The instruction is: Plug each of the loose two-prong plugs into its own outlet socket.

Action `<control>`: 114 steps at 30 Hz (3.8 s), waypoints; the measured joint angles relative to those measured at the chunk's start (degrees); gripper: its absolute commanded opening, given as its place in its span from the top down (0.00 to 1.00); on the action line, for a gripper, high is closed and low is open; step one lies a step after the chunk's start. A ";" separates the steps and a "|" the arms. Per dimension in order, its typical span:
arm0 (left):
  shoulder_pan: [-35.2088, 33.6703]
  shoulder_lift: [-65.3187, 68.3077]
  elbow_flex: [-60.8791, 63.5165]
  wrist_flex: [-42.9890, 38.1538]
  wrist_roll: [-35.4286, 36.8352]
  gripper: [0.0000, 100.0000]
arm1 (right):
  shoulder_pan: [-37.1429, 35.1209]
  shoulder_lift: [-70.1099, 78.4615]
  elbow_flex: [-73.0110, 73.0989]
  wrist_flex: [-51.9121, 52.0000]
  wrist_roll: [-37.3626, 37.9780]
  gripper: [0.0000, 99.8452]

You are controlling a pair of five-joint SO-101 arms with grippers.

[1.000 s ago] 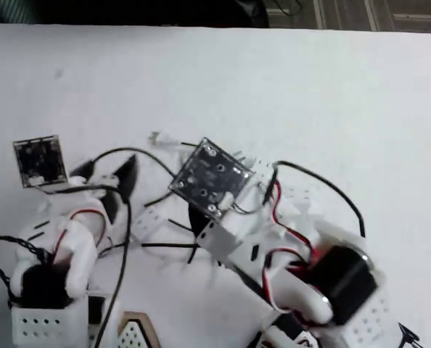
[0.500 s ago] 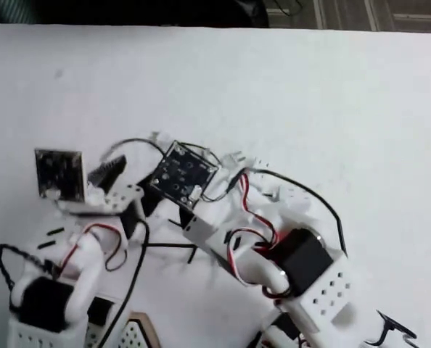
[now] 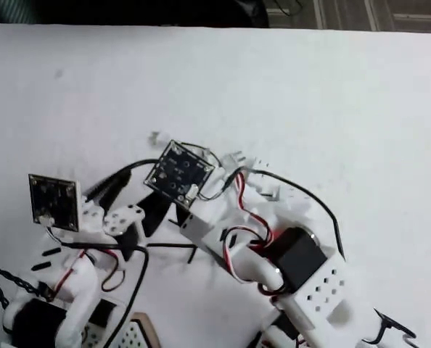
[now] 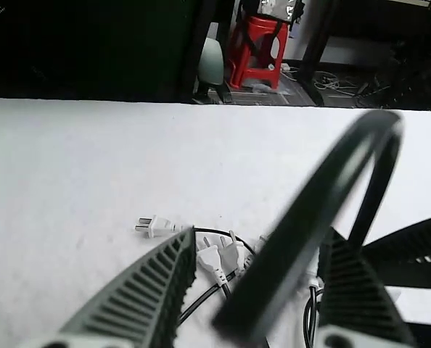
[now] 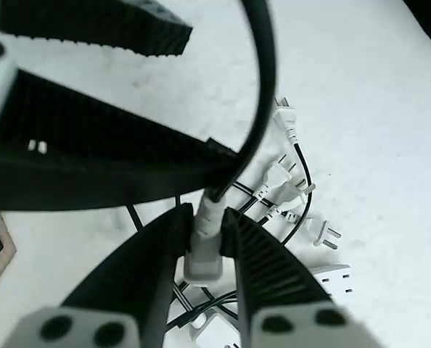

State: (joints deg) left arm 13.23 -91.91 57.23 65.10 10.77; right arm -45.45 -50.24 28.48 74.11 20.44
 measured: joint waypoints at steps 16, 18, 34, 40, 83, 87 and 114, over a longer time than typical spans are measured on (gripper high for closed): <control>6.24 -0.62 4.31 -2.64 -3.52 0.72 | 0.09 0.09 5.71 -4.66 0.09 0.98; 6.24 -0.62 4.31 -2.64 -3.78 0.72 | 0.09 0.09 5.71 -4.84 0.09 0.98; -27.60 -0.53 4.75 -4.40 -4.66 0.72 | -0.26 0.09 5.63 -5.89 0.35 0.98; -41.49 -0.53 5.45 -2.90 -10.90 0.72 | -0.26 8.00 5.63 -8.97 0.35 0.98; -50.46 -0.26 26.11 -0.97 -13.54 0.72 | -4.48 39.56 11.78 -39.12 -13.71 0.98; -50.46 -0.26 26.11 -0.97 -13.54 0.72 | -4.48 39.65 11.52 -39.12 -13.71 0.98; -50.46 -0.26 26.11 -0.97 -13.63 0.72 | -4.31 43.78 10.64 -39.65 -16.44 0.98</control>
State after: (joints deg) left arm -37.23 -92.18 83.34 64.13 -2.86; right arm -49.76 -6.46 39.12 34.46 4.00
